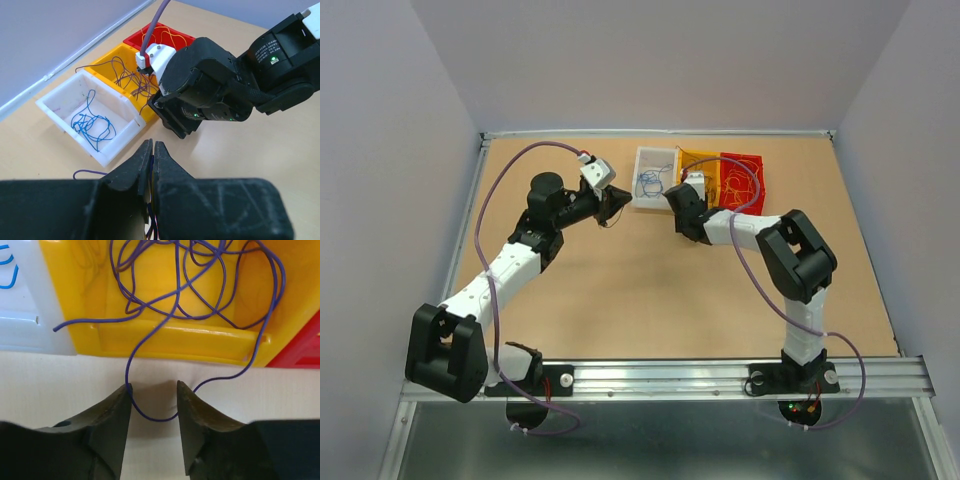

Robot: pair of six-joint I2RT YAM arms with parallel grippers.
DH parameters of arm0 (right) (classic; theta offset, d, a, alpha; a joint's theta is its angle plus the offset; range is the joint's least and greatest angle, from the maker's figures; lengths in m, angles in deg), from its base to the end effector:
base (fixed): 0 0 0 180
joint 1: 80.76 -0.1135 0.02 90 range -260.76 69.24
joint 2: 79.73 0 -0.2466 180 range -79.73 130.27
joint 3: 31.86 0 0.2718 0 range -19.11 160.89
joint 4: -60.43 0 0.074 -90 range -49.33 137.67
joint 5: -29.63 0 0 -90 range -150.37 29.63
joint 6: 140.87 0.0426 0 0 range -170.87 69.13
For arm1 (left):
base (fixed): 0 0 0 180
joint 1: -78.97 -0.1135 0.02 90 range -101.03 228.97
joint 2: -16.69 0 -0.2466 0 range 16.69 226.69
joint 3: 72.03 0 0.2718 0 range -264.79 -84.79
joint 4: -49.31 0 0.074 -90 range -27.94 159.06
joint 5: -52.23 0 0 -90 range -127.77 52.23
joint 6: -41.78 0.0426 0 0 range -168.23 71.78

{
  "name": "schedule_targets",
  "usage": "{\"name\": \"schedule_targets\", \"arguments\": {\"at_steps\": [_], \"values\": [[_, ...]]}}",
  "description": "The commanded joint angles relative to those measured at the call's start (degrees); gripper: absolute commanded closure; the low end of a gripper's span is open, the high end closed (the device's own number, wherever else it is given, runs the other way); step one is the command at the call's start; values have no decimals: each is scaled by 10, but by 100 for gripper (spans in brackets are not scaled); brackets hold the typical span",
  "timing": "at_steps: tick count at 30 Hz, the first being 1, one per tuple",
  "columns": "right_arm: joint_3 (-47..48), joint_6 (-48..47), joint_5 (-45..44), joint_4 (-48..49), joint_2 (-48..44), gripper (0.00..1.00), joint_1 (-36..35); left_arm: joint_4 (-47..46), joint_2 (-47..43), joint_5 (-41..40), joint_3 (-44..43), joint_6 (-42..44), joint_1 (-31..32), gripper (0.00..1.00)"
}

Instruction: Untangle the cables

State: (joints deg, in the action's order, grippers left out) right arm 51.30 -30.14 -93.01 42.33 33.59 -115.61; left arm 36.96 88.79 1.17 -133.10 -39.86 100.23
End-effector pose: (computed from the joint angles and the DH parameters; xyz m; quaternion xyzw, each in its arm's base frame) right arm 0.3625 0.2244 0.1214 -0.0109 0.9022 -0.0729 0.4249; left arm 0.2867 -0.1403 0.2986 0.3989 0.5761 -0.3072 0.6439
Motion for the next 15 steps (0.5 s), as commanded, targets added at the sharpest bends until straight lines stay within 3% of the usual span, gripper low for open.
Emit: {"name": "schedule_targets", "arguments": {"at_steps": [1, 2, 5, 15], "values": [[39, -26, -22, 24, 22, 63, -1, -30, -21, 5, 2, 8, -1, 86], [39, -28, -21, 25, 20, 79, -1, -29, -21, 6, 2, 8, -2, 86], [25, -32, -12, 31, -4, 99, -1, -30, -23, 5, 2, 8, -1, 86], [59, -56, 113, 32, -78, 99, 14, -28, -18, 8, 1, 7, -2, 86]]}}
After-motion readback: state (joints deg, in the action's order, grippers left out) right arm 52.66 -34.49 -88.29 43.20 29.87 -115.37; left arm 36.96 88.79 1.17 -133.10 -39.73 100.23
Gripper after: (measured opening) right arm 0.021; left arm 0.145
